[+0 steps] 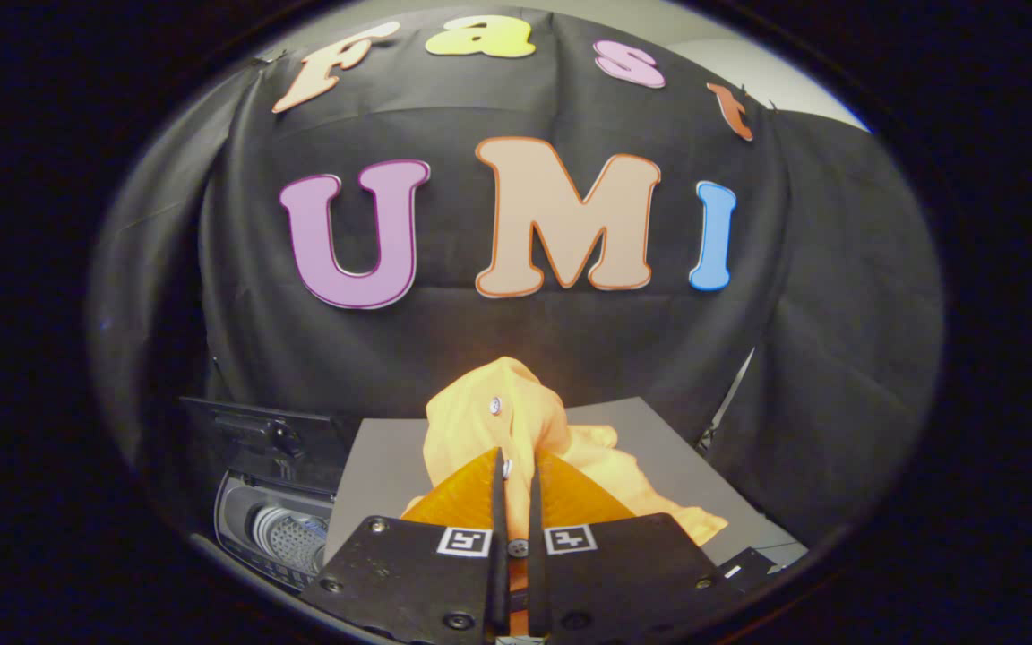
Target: Put the clothes into the washing machine and then close the washing machine lid.
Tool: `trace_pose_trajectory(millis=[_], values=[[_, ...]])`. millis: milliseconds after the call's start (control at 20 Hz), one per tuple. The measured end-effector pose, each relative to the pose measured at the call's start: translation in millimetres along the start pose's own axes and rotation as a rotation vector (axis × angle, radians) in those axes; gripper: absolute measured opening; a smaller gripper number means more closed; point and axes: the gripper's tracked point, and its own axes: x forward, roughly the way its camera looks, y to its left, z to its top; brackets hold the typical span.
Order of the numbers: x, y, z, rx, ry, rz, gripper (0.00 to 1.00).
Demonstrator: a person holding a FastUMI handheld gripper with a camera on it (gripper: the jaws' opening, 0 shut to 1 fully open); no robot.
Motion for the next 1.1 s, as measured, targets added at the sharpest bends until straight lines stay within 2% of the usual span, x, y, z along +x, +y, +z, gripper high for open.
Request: trace_pose_trajectory(millis=[100, 300, 550, 900, 1100], values=[[-12.1, 0.9, 7.0, 0.015, -0.042, -0.006, 0.08], [-35.5, 15.0, 24.6, 0.063, -0.093, 0.037, 0.08], [-54.3, 58.4, 28.9, 0.14, -0.081, 0.131, 0.08], [-67.9, 152.1, 23.0, 0.073, -0.079, 0.247, 0.07], [-71.3, 217.1, 14.5, 0.095, -0.063, 0.337, 0.07]])
